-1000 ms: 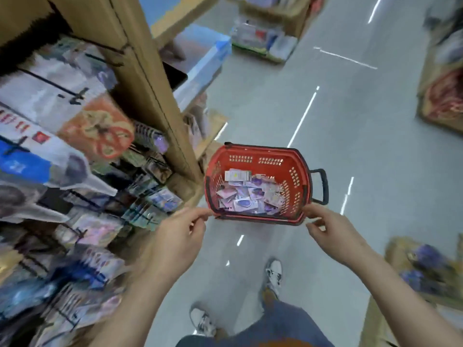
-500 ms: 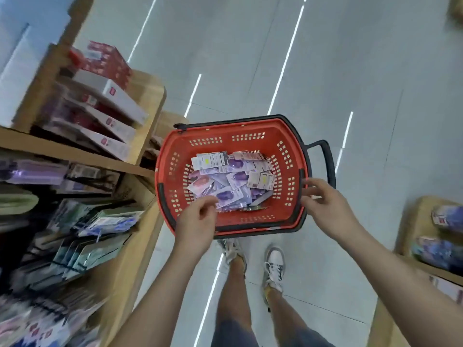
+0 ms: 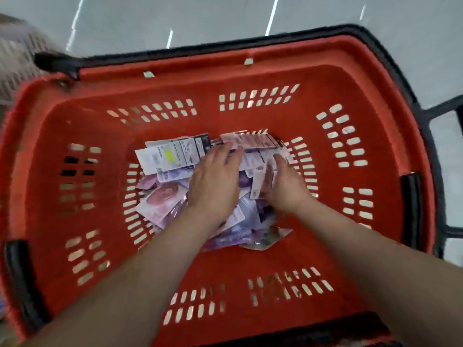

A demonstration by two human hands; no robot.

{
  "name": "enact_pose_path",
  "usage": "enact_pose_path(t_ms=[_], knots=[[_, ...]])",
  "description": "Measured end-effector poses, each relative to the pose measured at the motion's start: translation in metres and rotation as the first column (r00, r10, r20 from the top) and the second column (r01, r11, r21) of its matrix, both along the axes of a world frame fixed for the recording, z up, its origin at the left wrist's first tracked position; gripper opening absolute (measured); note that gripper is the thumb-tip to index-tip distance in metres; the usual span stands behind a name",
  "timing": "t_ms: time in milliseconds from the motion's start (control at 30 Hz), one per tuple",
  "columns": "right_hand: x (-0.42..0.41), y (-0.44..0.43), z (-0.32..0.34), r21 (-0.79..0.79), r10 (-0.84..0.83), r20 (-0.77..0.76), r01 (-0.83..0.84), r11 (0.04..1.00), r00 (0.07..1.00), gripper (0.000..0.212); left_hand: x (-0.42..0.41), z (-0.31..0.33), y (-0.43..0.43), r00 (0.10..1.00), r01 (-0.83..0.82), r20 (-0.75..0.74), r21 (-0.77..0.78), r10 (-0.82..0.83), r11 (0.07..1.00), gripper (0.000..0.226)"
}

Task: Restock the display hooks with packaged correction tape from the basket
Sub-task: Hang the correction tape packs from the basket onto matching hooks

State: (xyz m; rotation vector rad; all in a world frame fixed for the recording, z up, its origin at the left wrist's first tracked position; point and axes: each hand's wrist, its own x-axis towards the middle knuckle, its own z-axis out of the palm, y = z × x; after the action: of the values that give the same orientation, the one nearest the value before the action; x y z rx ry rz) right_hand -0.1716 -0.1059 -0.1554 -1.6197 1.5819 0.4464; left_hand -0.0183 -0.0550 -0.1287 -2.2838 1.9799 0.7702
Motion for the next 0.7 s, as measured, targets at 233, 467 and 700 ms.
enact_pose_path(t_ms=[233,467,700], knots=[[-0.016,-0.005,-0.054,-0.092,0.253,-0.199,-0.276,0.957,0.947,0.089,0.008,-0.072,-0.047,0.938,0.219,0.233,0.18,-0.258,0.959,0.097],[-0.014,-0.018,-0.028,-0.037,0.063,-0.112,-0.067,0.997,0.992,0.026,0.011,-0.073,-0.047,0.942,0.243,0.216,0.09,-0.257,0.966,0.065],[-0.006,-0.008,0.002,0.37,-0.786,0.237,0.695,0.617,0.572,0.032,0.009,-0.025,-0.029,0.999,0.049,0.011,0.044,-0.05,0.998,0.048]])
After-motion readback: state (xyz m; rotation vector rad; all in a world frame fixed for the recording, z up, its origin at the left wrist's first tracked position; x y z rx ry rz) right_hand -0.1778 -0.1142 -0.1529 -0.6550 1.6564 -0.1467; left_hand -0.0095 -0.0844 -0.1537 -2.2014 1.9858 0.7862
